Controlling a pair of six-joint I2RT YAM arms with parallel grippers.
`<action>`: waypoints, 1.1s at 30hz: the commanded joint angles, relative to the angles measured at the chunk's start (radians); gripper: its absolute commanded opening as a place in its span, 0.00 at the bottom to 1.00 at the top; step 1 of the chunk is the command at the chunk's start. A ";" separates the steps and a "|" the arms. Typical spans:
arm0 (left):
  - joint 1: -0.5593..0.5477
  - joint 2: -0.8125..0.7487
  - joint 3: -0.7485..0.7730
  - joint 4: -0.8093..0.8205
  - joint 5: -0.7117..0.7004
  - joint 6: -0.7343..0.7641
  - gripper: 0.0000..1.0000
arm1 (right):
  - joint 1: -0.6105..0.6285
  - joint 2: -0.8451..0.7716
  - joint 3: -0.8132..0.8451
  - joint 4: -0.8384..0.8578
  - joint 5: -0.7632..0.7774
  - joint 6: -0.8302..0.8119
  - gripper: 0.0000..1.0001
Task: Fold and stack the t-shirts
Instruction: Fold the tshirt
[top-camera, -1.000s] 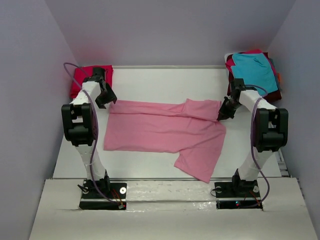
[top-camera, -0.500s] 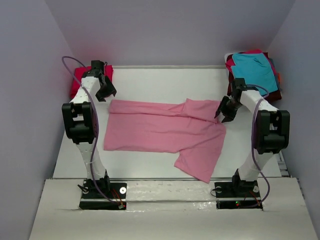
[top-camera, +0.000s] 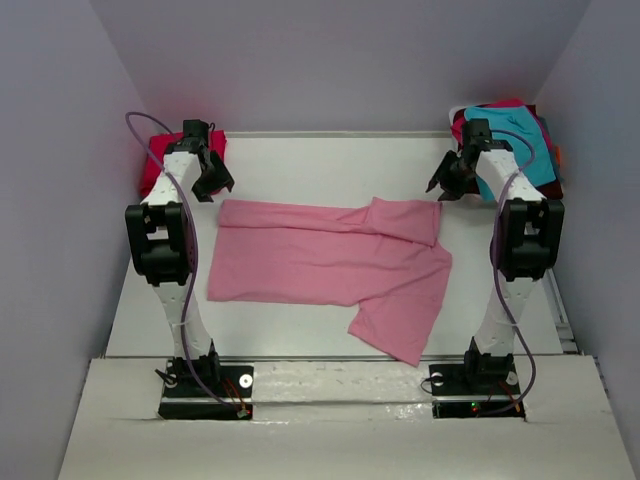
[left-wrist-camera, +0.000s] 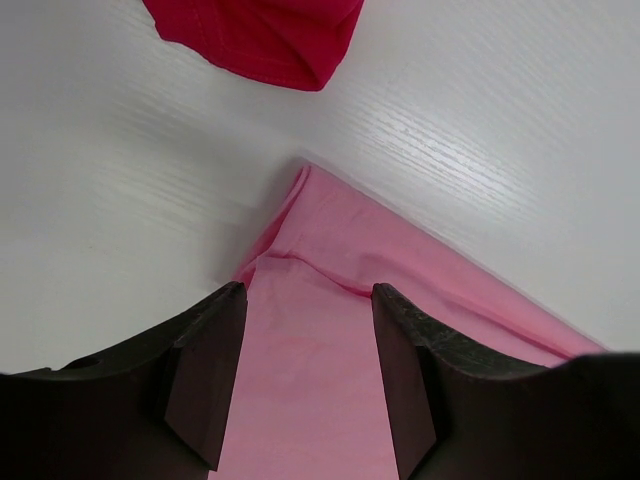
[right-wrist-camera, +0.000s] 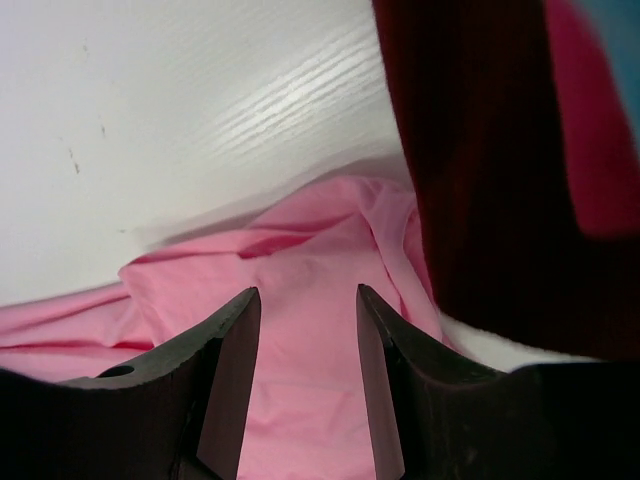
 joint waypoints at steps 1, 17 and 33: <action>-0.002 -0.022 0.026 -0.017 0.003 0.011 0.64 | -0.011 0.074 0.084 -0.002 -0.022 0.015 0.49; -0.002 0.006 0.060 -0.030 0.003 0.016 0.64 | -0.011 0.160 0.119 -0.014 -0.059 0.012 0.47; -0.011 -0.002 0.013 -0.004 0.002 0.010 0.64 | 0.007 0.170 0.069 -0.032 -0.106 0.003 0.47</action>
